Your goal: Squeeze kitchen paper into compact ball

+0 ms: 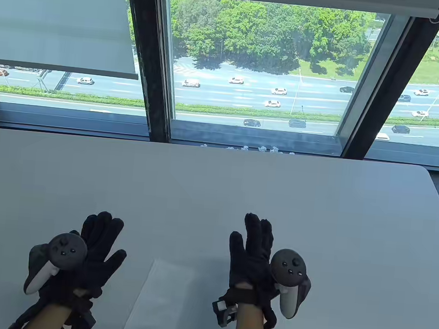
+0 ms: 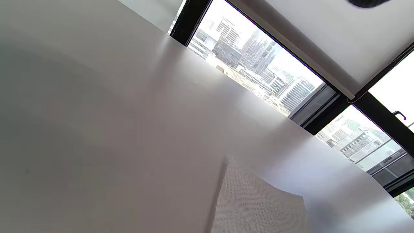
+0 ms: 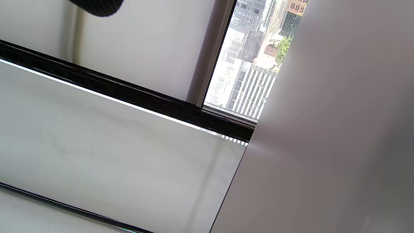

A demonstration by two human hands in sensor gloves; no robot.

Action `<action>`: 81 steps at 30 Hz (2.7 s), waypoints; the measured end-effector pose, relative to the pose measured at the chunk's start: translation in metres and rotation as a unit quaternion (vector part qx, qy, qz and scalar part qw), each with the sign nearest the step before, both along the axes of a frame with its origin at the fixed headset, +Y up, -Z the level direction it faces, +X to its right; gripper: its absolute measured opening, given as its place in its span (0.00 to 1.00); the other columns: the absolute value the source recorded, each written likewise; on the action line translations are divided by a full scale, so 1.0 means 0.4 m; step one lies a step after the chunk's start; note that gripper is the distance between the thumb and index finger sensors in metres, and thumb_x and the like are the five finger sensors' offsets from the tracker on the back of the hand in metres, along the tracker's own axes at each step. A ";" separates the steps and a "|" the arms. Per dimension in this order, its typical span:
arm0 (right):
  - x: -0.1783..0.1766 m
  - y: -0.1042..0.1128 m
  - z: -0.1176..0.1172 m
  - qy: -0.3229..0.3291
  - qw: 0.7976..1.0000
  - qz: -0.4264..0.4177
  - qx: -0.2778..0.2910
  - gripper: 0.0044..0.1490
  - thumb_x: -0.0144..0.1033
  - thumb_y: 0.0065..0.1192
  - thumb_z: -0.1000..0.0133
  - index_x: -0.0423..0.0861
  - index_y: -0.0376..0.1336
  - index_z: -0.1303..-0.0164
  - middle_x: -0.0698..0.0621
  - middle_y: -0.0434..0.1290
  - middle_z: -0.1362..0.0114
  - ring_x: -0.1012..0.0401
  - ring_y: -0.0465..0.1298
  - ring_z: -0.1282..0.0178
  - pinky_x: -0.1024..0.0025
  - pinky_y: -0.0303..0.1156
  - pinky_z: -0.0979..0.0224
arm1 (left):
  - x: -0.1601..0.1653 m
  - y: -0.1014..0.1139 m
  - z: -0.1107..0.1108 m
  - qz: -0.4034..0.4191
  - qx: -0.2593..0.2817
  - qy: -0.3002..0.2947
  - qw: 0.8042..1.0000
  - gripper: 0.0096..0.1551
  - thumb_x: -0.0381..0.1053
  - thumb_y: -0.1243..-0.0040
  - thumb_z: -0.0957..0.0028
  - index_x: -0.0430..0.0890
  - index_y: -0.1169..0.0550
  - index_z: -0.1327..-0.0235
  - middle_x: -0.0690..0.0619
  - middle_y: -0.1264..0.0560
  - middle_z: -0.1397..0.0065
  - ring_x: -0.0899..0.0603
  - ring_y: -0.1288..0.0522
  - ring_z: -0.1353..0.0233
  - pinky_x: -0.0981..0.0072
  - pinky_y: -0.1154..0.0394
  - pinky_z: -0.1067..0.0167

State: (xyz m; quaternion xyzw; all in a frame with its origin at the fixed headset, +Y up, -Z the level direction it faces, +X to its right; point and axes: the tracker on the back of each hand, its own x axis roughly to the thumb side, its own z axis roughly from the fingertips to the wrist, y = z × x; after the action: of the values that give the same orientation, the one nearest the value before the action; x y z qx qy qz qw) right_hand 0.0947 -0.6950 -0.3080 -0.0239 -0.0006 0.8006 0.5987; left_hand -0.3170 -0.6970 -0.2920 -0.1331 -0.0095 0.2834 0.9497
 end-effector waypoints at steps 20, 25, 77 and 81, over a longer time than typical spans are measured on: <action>-0.205 0.012 0.008 0.179 0.970 0.163 0.023 0.55 0.75 0.44 0.41 0.66 0.25 0.16 0.46 0.19 0.17 0.42 0.23 0.16 0.33 0.32 0.21 | 0.015 0.011 0.002 0.008 0.008 -0.016 1.000 0.44 0.84 0.58 0.50 0.91 0.62 0.26 0.86 0.75 0.11 0.68 0.80 0.10 0.54 0.80 0.12; -0.370 0.004 0.082 0.303 0.900 0.307 0.059 0.61 0.77 0.48 0.44 0.64 0.22 0.17 0.45 0.18 0.18 0.41 0.22 0.16 0.32 0.31 0.22 | 0.015 0.011 0.006 0.007 0.017 -0.017 1.000 0.44 0.84 0.58 0.50 0.90 0.62 0.26 0.85 0.74 0.11 0.67 0.79 0.10 0.53 0.79 0.13; -0.355 -0.068 0.038 0.393 0.890 -0.197 -0.120 0.24 0.52 0.52 0.35 0.63 0.54 0.28 0.59 0.63 0.27 0.63 0.72 0.31 0.50 0.59 0.16 | 0.170 0.049 0.094 -0.006 0.103 -0.221 0.970 0.65 0.80 0.35 0.52 0.88 0.72 0.33 0.80 0.74 0.12 0.59 0.61 0.05 0.46 0.54 0.06; -0.377 -0.074 0.052 0.405 0.886 -0.182 -0.136 0.27 0.57 0.49 0.35 0.62 0.53 0.27 0.58 0.59 0.22 0.60 0.68 0.24 0.47 0.57 0.15 | 0.158 0.073 0.089 -0.011 0.133 -0.166 0.977 0.44 0.72 0.37 0.43 0.82 0.54 0.28 0.74 0.45 0.18 0.63 0.35 0.22 0.56 0.40 0.10</action>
State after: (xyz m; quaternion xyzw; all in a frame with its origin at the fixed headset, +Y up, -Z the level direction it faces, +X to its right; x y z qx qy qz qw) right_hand -0.0560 -0.7248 -0.2873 0.2217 0.3554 0.6098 0.6728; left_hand -0.2538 -0.6676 -0.2564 -0.0511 -0.2036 0.2430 0.9471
